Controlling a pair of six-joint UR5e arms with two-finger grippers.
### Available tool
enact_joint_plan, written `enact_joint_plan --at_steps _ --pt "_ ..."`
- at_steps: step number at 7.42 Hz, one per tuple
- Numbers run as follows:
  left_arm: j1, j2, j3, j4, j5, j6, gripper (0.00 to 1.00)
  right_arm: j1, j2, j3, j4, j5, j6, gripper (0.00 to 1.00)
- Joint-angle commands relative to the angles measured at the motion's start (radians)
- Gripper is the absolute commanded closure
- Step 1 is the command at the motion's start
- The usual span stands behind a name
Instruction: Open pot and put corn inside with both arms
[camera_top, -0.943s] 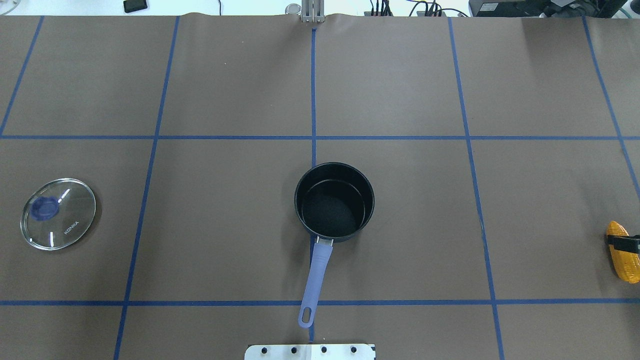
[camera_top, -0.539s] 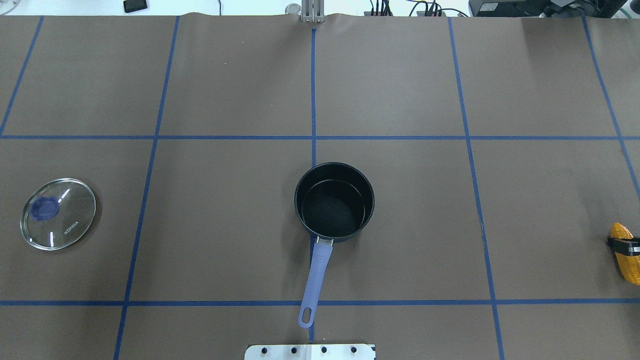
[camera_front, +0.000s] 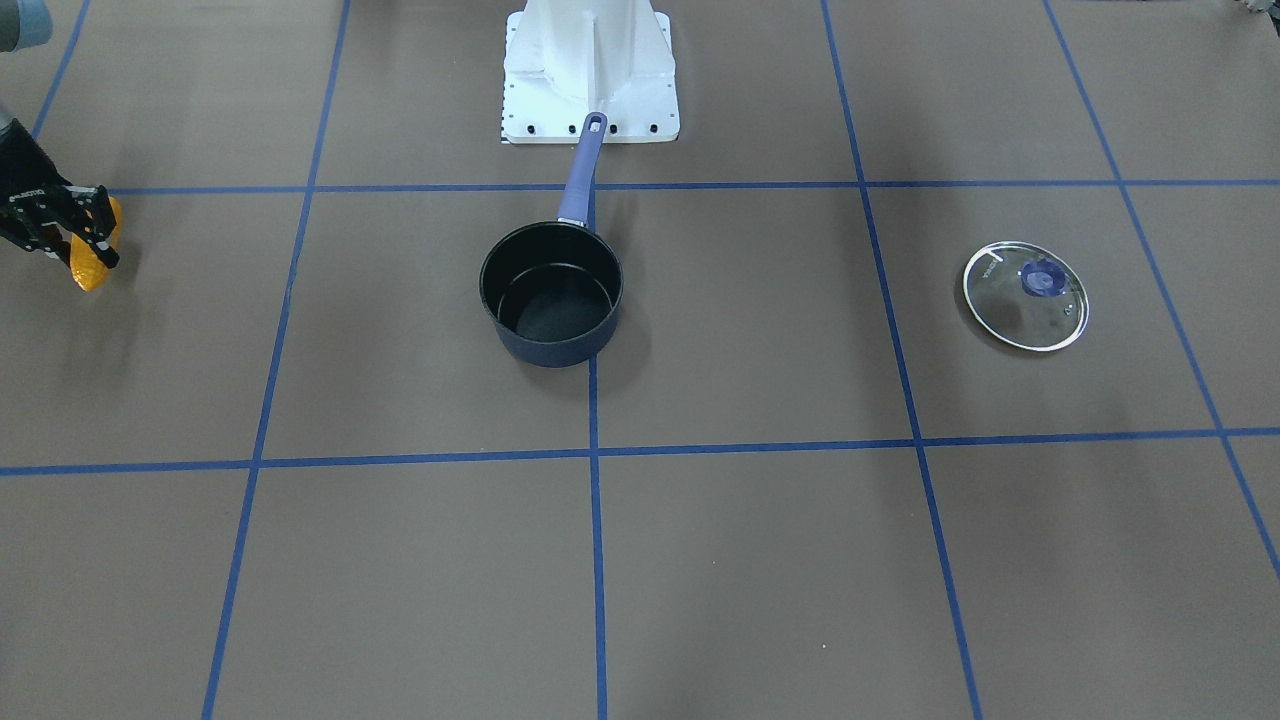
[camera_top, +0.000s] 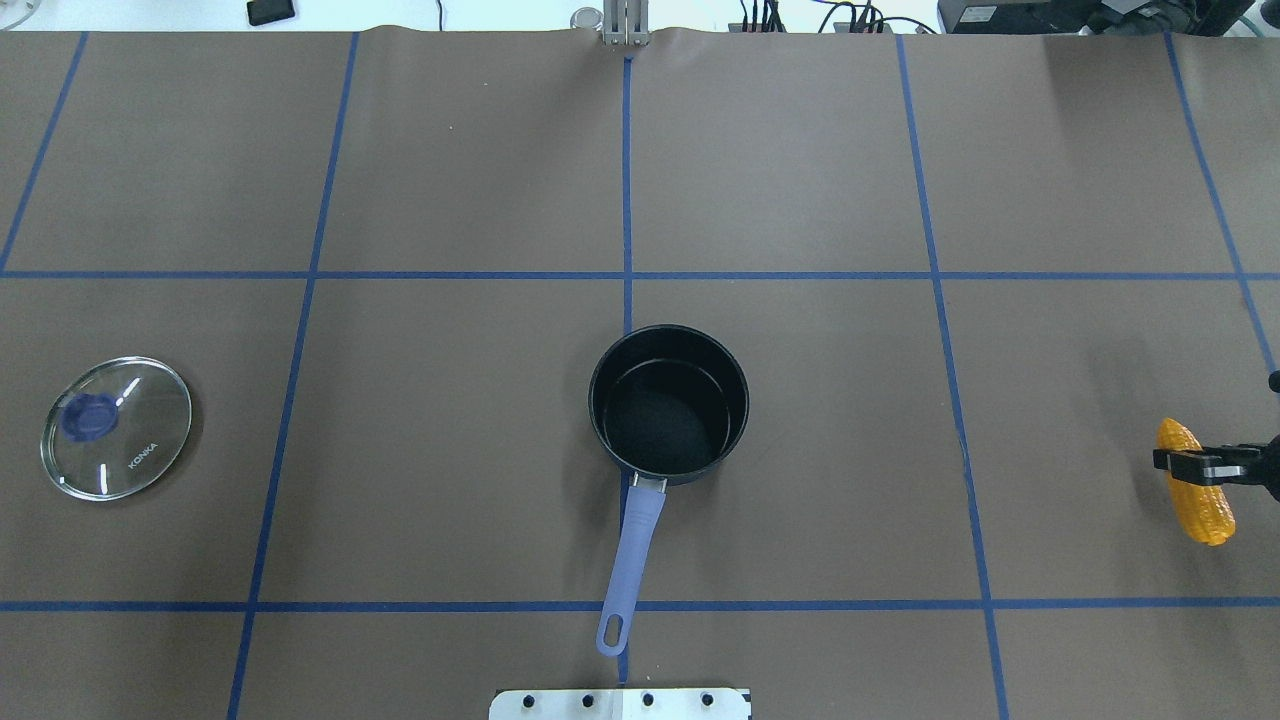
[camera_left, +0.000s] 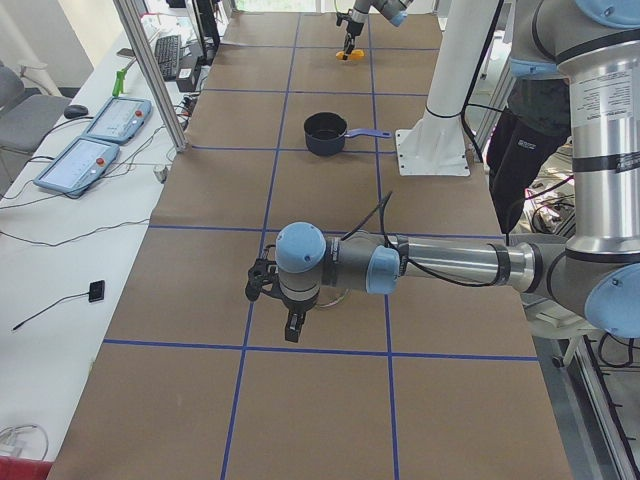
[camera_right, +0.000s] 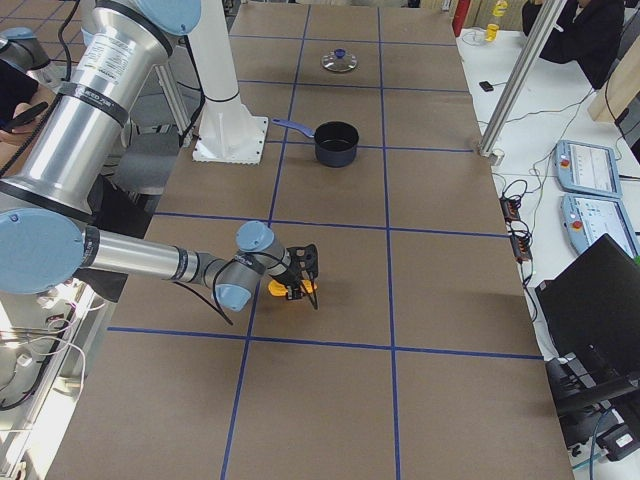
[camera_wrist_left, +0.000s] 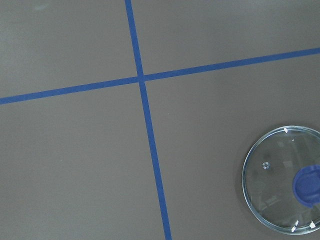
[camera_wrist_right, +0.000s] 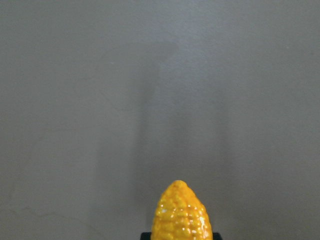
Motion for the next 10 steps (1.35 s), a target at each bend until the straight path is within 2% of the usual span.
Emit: enact_joint_plan --at_steps 1,2,4,5,8,9,10 --pt "0.0 0.018 0.002 0.001 0.0 0.001 0.01 0.05 0.129 0.118 -0.178 0.098 0.007 1.0" --pt "0.0 0.018 -0.016 0.001 0.005 0.007 0.01 0.085 0.211 0.163 -0.283 0.139 0.077 1.0" --pt "0.002 0.018 -0.017 0.001 0.009 0.007 0.01 0.067 0.356 0.206 -0.456 0.124 0.156 1.0" --pt "0.002 0.018 -0.017 0.001 0.009 0.007 0.01 0.022 0.458 0.226 -0.575 0.077 0.223 1.0" --pt "0.005 0.018 -0.017 -0.001 0.008 0.008 0.01 -0.196 0.861 0.199 -1.03 -0.156 0.387 1.0" --pt "0.005 0.018 -0.017 -0.001 0.006 0.008 0.01 -0.253 0.946 0.118 -1.073 -0.236 0.422 1.0" --pt "0.005 0.018 -0.015 -0.001 0.008 0.008 0.01 -0.29 0.99 0.041 -1.076 -0.279 0.436 1.0"
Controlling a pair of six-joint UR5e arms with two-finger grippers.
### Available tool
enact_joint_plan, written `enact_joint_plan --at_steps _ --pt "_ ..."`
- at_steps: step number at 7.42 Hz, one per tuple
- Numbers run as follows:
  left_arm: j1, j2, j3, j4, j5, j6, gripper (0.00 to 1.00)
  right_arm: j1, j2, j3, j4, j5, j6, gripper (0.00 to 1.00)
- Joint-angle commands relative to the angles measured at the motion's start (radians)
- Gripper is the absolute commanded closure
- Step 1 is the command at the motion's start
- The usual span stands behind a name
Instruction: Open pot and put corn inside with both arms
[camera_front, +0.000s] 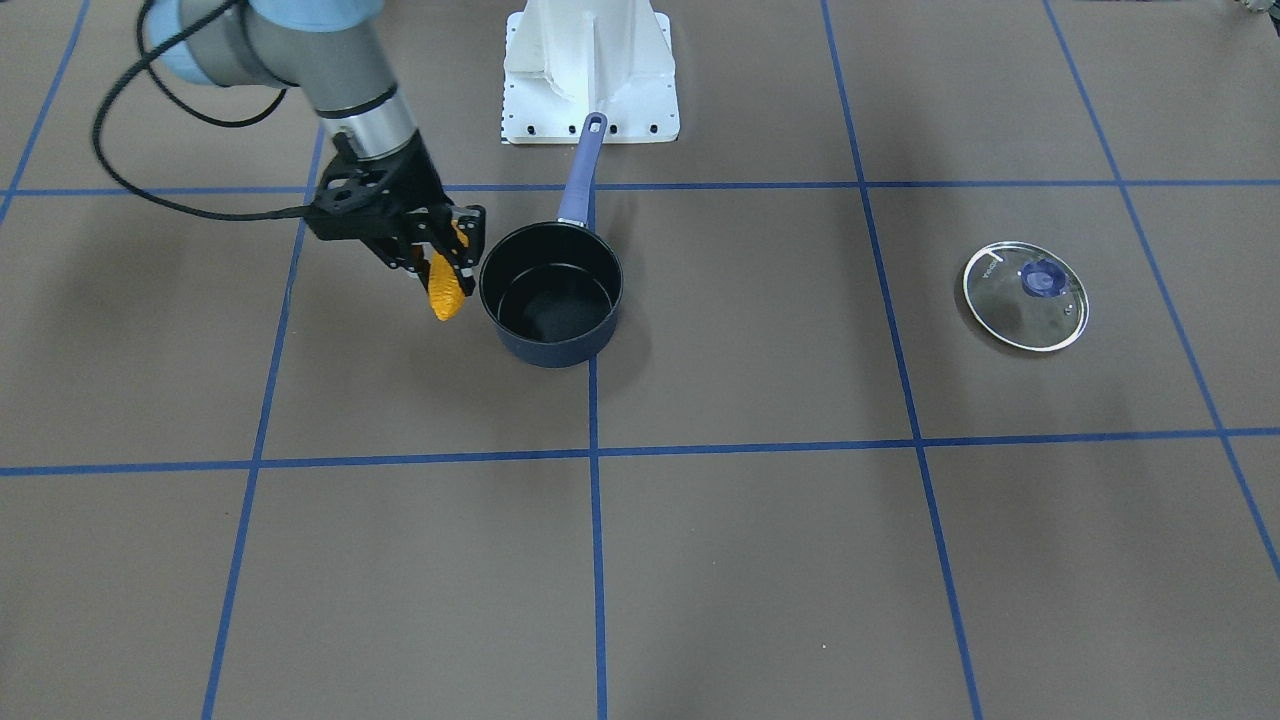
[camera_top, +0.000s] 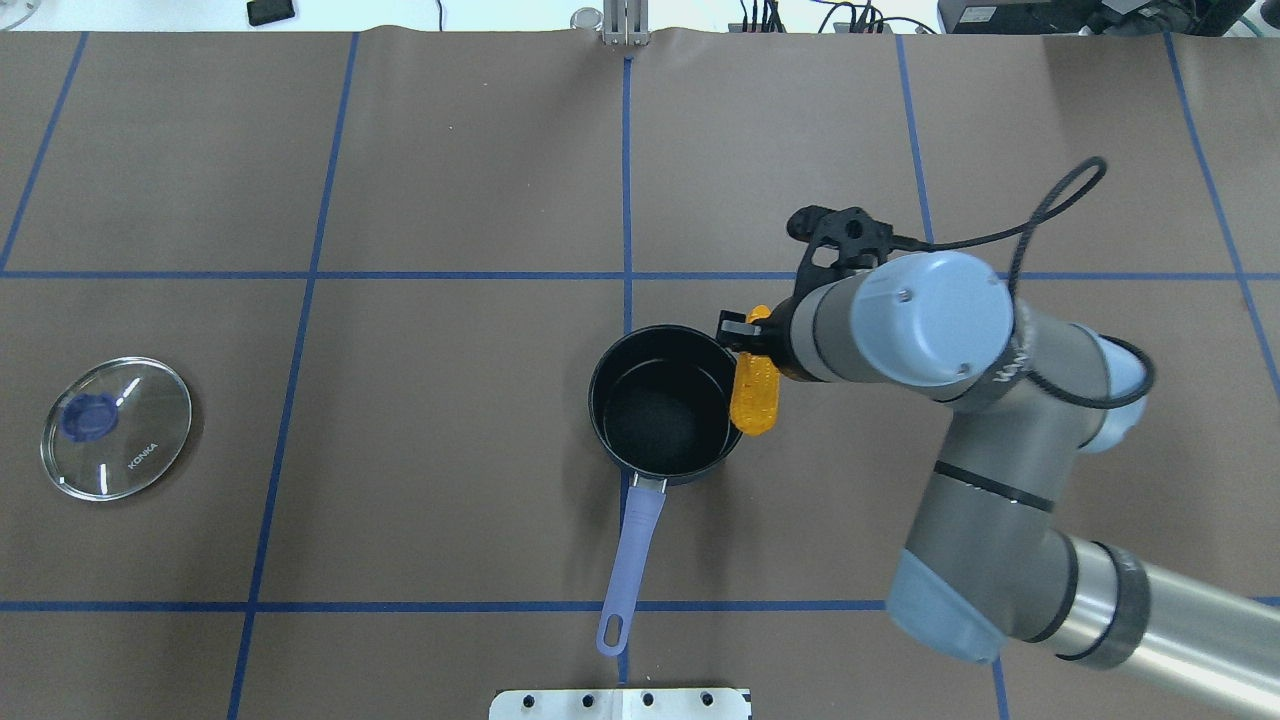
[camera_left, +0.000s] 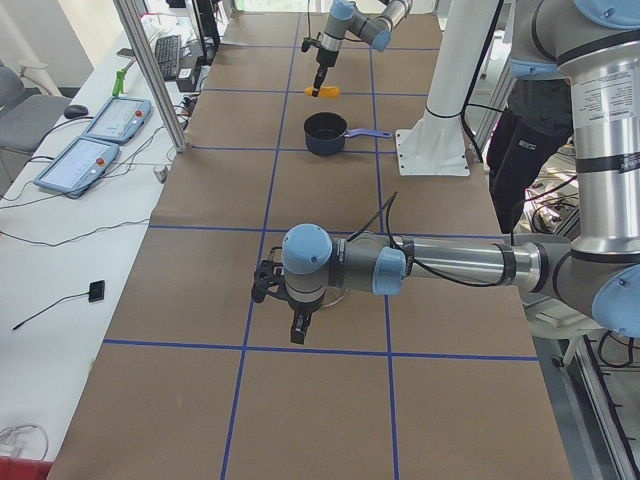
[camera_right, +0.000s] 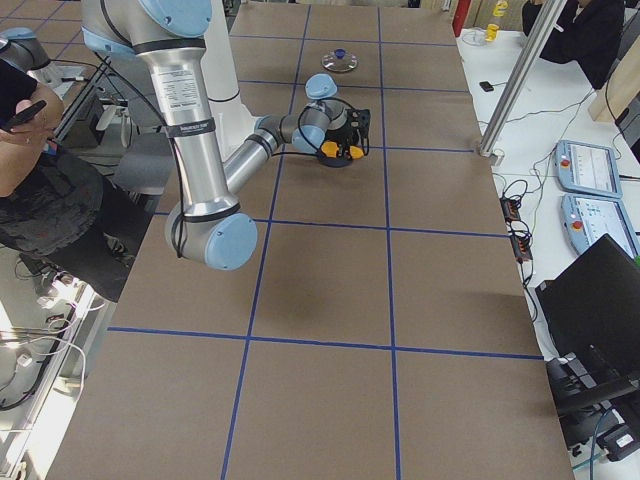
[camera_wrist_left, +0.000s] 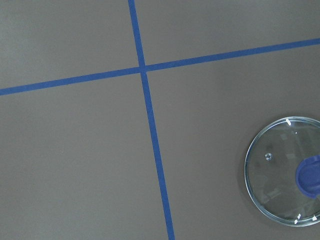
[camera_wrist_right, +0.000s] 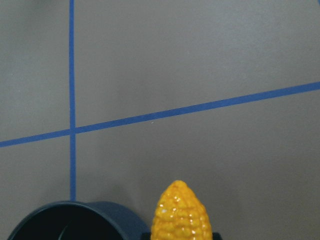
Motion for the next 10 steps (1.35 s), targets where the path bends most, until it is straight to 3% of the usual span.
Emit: enact_joint_plan --at_steps 1,2,4,6,7,10 --pt "0.0 0.0 0.001 0.0 0.001 -0.001 0.01 -0.082 0.099 -0.115 -0.045 -0.089 0.031 1.0" --pt "0.0 0.0 0.003 0.0 0.001 0.0 0.01 -0.096 0.111 -0.117 -0.046 -0.091 0.033 0.71" --pt "0.002 0.0 0.004 0.0 0.001 0.0 0.01 -0.102 0.12 -0.115 -0.046 -0.121 0.042 0.0" --pt "0.0 0.001 0.004 0.001 -0.001 0.0 0.01 -0.061 0.125 -0.103 -0.048 -0.114 0.027 0.0" --pt "0.0 0.002 0.006 0.005 -0.005 -0.001 0.01 0.018 0.126 -0.103 -0.051 -0.035 0.012 0.0" --pt "0.002 0.043 -0.005 0.005 0.005 0.003 0.01 0.343 0.1 -0.113 -0.222 0.267 -0.34 0.0"
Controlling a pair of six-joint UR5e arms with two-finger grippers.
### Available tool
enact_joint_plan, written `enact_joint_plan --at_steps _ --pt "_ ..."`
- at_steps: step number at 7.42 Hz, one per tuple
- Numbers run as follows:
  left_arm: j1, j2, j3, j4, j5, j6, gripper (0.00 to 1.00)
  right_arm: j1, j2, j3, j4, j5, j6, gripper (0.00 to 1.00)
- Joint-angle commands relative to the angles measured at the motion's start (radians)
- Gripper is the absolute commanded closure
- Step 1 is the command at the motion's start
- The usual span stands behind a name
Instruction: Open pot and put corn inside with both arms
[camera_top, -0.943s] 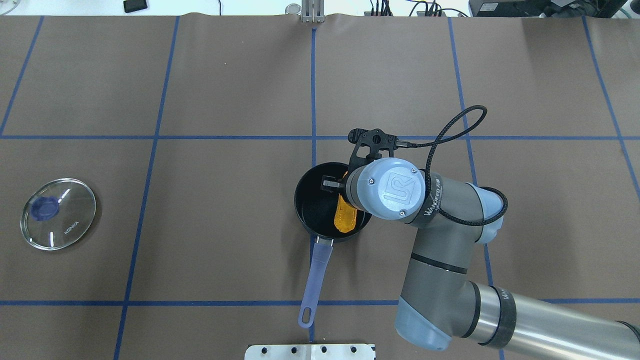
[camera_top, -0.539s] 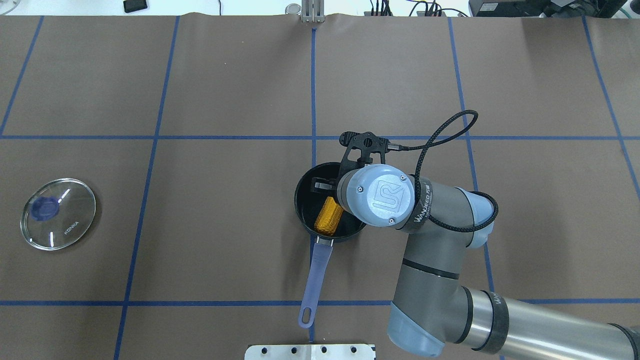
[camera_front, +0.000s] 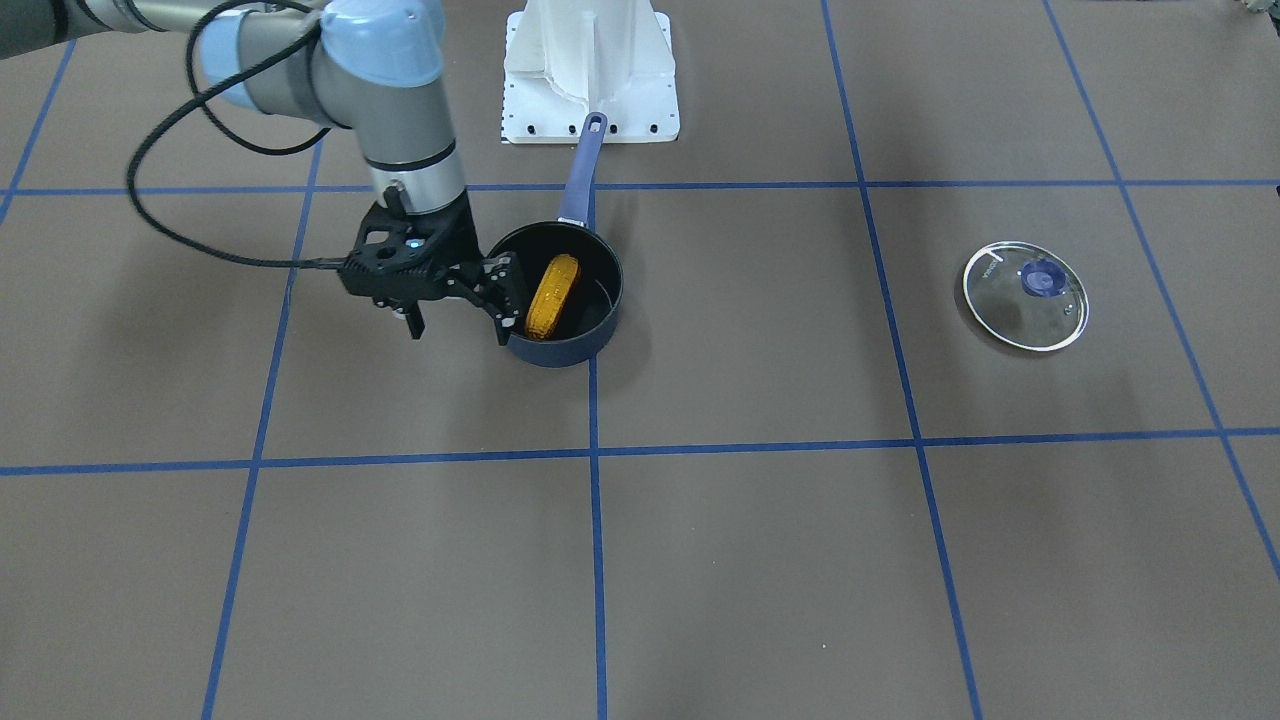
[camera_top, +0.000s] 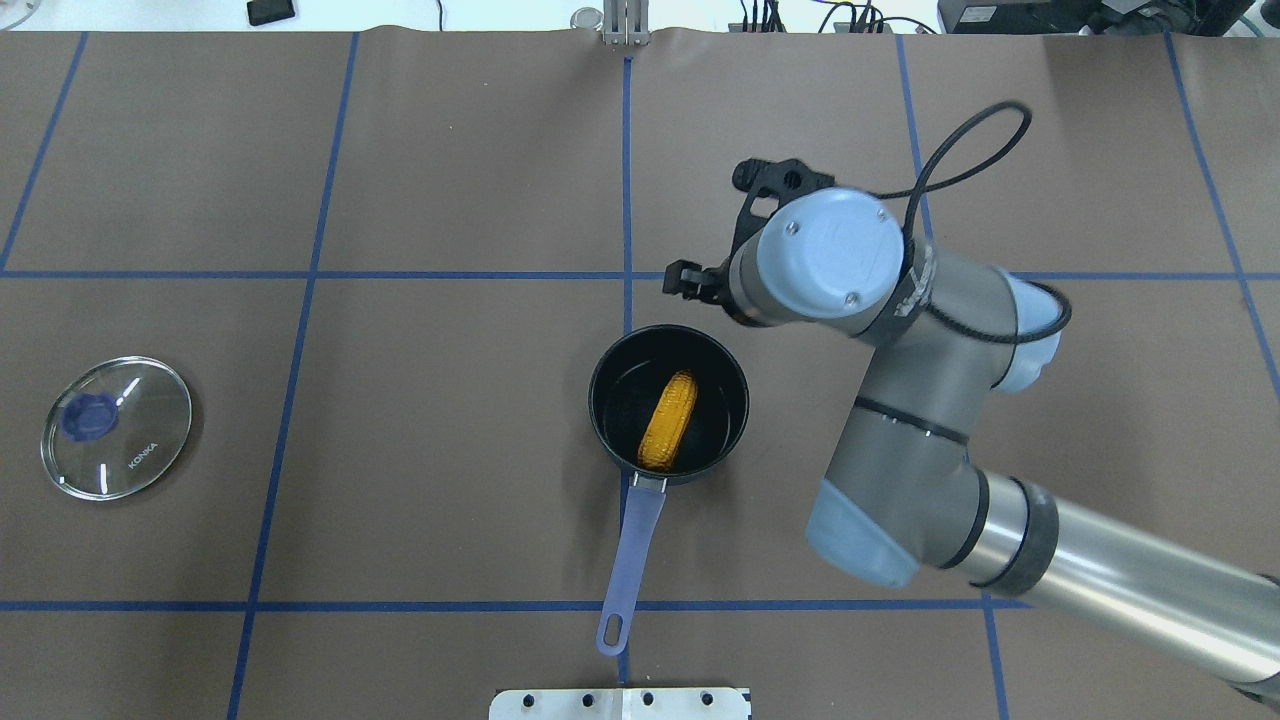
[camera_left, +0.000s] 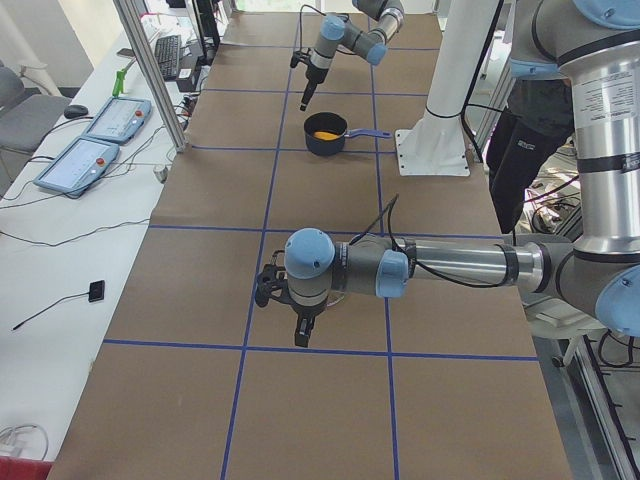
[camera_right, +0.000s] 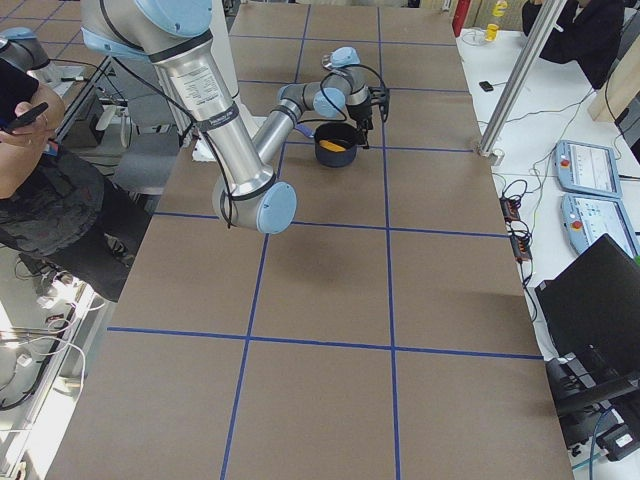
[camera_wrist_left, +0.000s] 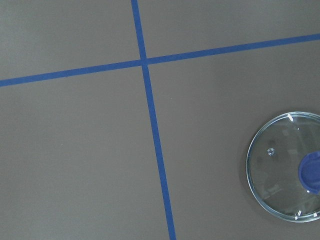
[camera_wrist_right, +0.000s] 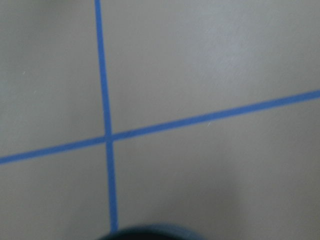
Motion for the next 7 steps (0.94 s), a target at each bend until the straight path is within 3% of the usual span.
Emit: enact_joint_plan --at_steps 1,2,4,6,7 --pt "0.002 0.009 -0.009 0.0 0.003 0.002 0.01 0.222 -0.063 -0.008 -0.104 0.17 -0.334 0.0" --pt "0.002 -0.002 -0.007 0.005 0.007 -0.012 0.01 0.298 -0.121 -0.008 -0.127 0.184 -0.516 0.0" --pt "-0.001 0.009 -0.018 0.011 0.038 -0.012 0.01 0.455 -0.279 -0.003 -0.12 0.296 -0.848 0.0" --pt "0.002 0.004 -0.021 0.012 0.061 -0.012 0.01 0.598 -0.418 0.003 -0.106 0.461 -0.973 0.0" --pt "0.002 0.006 -0.023 0.011 0.093 -0.012 0.01 0.656 -0.512 0.034 -0.105 0.465 -1.072 0.0"
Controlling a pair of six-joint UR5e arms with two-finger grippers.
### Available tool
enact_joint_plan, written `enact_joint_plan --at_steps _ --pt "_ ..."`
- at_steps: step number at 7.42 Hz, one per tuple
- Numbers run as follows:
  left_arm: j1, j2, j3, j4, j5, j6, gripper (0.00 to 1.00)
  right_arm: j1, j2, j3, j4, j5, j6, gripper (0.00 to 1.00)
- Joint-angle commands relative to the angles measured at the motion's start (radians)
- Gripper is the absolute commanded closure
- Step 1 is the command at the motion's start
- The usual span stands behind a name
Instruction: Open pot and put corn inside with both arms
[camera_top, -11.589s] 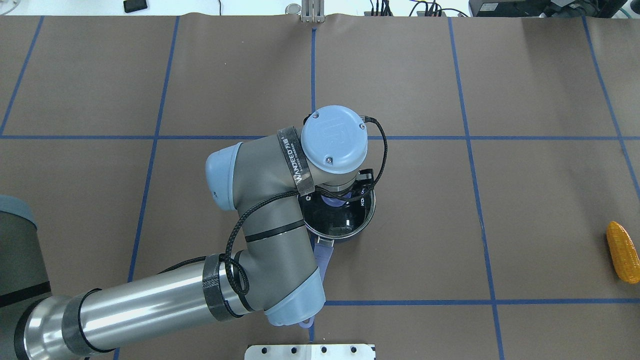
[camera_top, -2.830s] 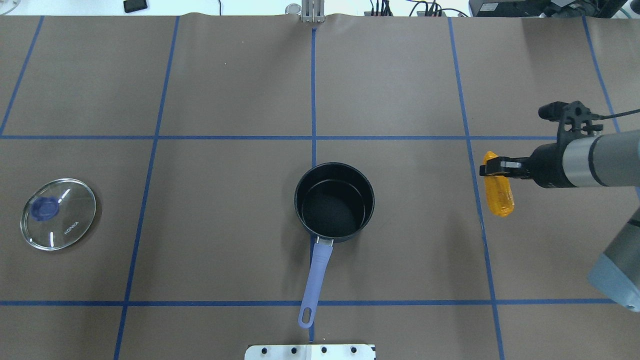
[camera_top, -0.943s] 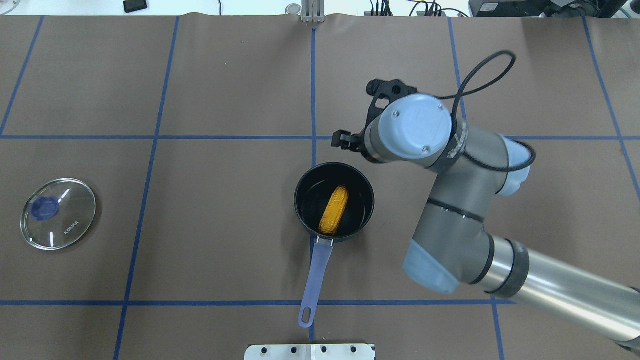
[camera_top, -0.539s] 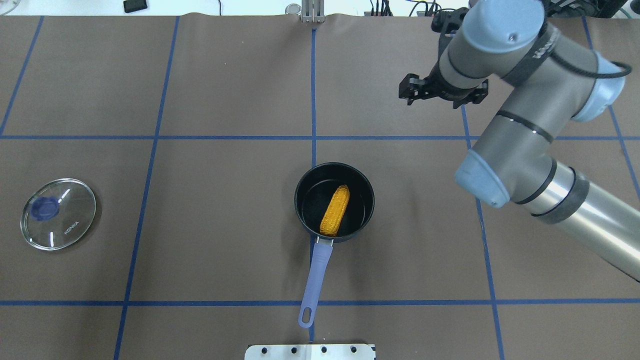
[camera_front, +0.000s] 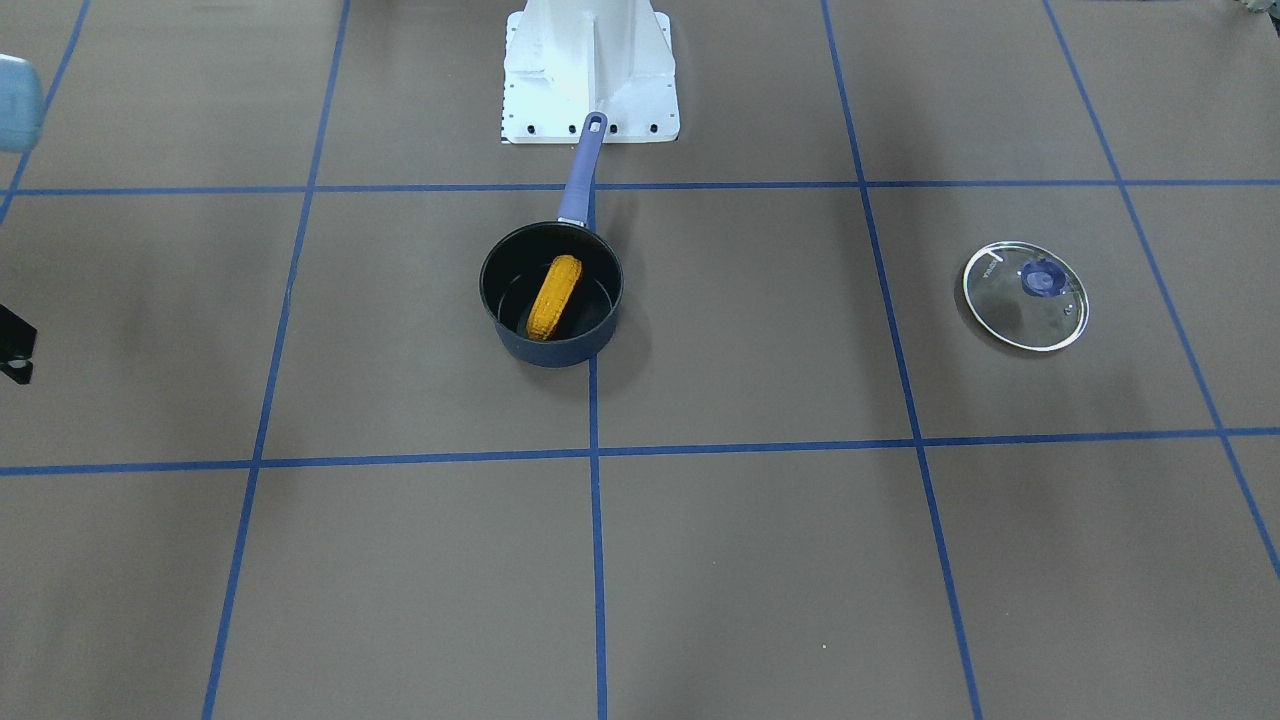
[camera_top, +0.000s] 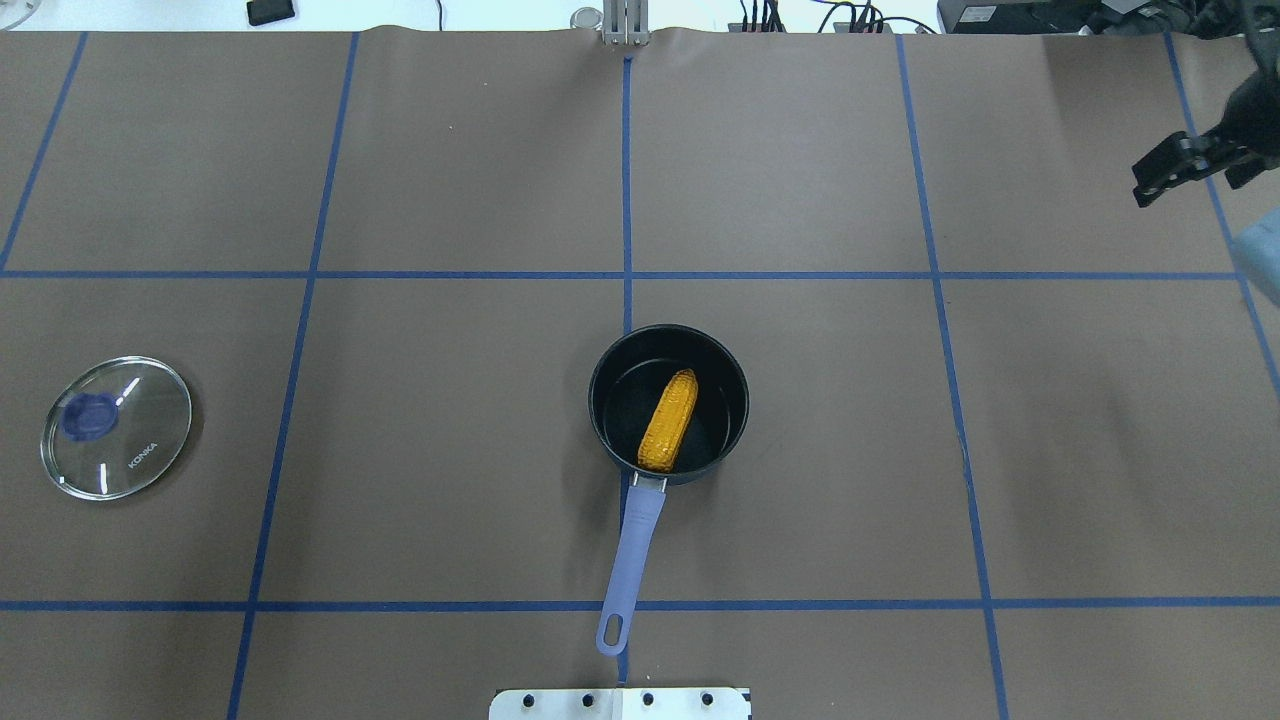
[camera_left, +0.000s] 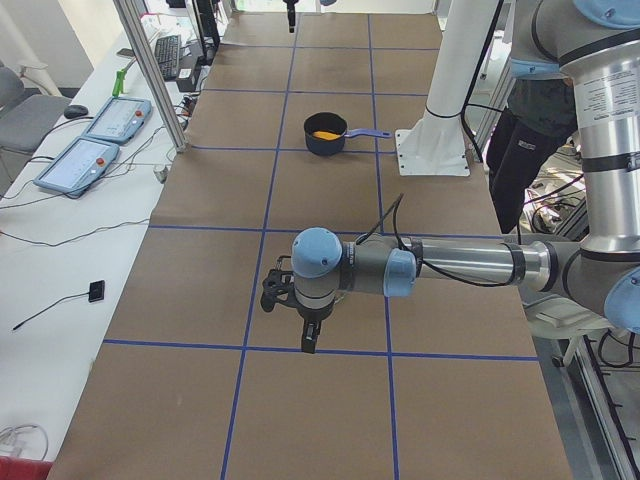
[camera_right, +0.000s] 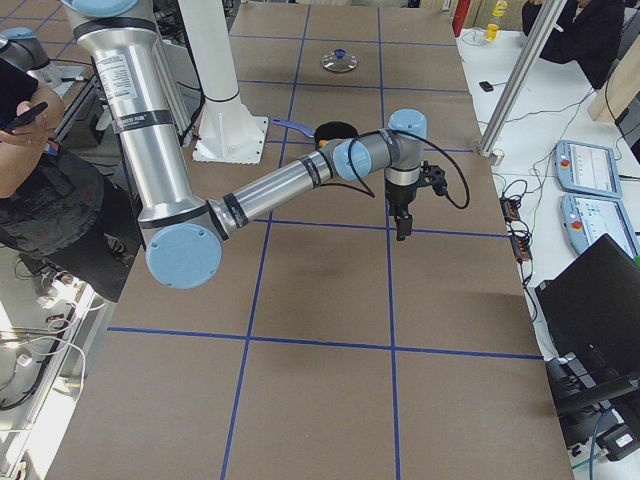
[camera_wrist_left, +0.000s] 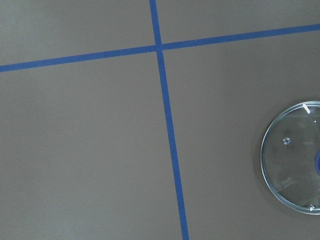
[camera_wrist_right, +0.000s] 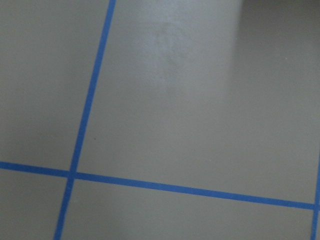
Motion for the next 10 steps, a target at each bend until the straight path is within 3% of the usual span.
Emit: enact_joint_plan --at_steps 1,3,10 --pt "0.001 0.001 -0.003 -0.005 0.038 0.009 0.01 0.138 -0.18 0.031 0.004 0.05 -0.252 0.0" --pt "0.001 0.003 -0.005 -0.006 0.028 0.012 0.01 0.168 -0.241 0.029 0.002 0.053 -0.287 0.0" --pt "0.001 0.003 -0.003 -0.01 0.023 0.014 0.01 0.168 -0.262 0.021 0.002 0.053 -0.286 0.0"
